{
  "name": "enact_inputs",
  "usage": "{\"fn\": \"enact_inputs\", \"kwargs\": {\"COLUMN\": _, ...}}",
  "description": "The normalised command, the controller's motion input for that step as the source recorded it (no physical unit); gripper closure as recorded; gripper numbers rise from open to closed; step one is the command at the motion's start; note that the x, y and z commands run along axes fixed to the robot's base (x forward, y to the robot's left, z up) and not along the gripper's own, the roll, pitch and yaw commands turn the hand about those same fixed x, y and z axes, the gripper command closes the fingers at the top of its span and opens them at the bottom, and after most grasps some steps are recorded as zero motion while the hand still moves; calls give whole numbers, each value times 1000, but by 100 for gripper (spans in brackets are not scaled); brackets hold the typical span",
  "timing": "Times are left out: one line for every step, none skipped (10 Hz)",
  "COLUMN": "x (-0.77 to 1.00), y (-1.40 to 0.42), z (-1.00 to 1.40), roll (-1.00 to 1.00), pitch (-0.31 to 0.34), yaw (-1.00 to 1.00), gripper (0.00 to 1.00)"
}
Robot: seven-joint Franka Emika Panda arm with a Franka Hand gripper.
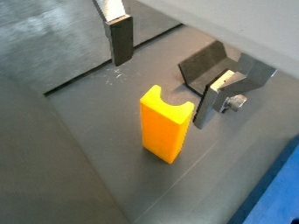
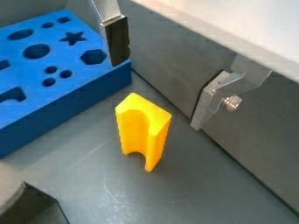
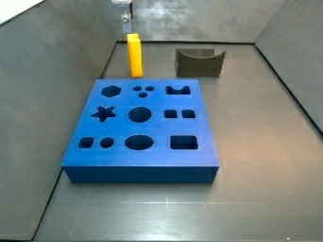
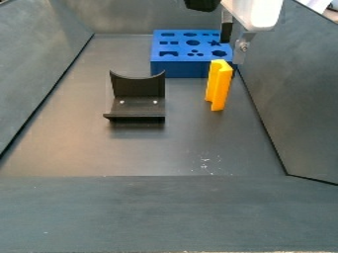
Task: Pick up the arch object. Move up. Rotate the arch object. Move to above the board. Insert the arch object.
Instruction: Rotate the arch object.
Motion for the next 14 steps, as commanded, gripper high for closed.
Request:
{"fn": "enact_inputs", "kwargs": {"x": 22, "y": 14, "z": -35, "roll": -13, "pitch": -22, "yaw": -226, "gripper": 0}}
{"fn": "enact_inputs", "kwargs": {"x": 0, "y": 0, "z": -1000, "roll": 0, "pitch": 0, "yaw": 0, "gripper": 0}}
{"fn": "enact_inputs", "kwargs": {"x": 8, "y": 0, "z": -1000, "roll": 0, "pitch": -10, "yaw": 34, "gripper": 0}}
{"fn": "enact_inputs", "kwargs": {"x": 14, "y": -2, "z": -1000, "roll": -4, "pitch": -24, "yaw": 35, "gripper": 0}}
{"fn": "enact_inputs", "kwargs": {"x": 18, "y": -8, "z": -1000, "roll": -14, "pitch": -36, "yaw": 32, "gripper": 0}}
{"fn": "enact_inputs", "kwargs": {"x": 19, "y": -8, "z": -984, "roll": -22, "pitch": -42, "yaw": 26, "gripper": 0}}
{"fn": "enact_inputs", "kwargs": {"x": 18, "y": -7, "z": -916, "roll": -28, "pitch": -45, "yaw": 22, "gripper": 0}}
{"fn": "enact_inputs", "kwargs": {"x": 19, "y": -8, "z": -785, "roll": -39, "pitch": -50, "yaw": 21, "gripper": 0}}
{"fn": "enact_inputs", "kwargs": {"x": 19, "y": -8, "z": -689, "roll": -47, "pitch": -50, "yaw": 19, "gripper": 0}}
{"fn": "enact_inputs", "kwargs": {"x": 21, "y": -8, "z": -566, "roll": -57, "pitch": -52, "yaw": 17, "gripper": 0}}
{"fn": "enact_inputs", "kwargs": {"x": 25, "y": -7, "z": -509, "roll": -62, "pitch": -54, "yaw": 17, "gripper": 0}}
{"fn": "enact_inputs", "kwargs": {"x": 27, "y": -7, "z": -399, "roll": -70, "pitch": -54, "yaw": 18, "gripper": 0}}
{"fn": "enact_inputs", "kwargs": {"x": 29, "y": -6, "z": -321, "roll": -77, "pitch": -50, "yaw": 20, "gripper": 0}}
{"fn": "enact_inputs", "kwargs": {"x": 31, "y": -7, "z": -223, "roll": -84, "pitch": -46, "yaw": 21, "gripper": 0}}
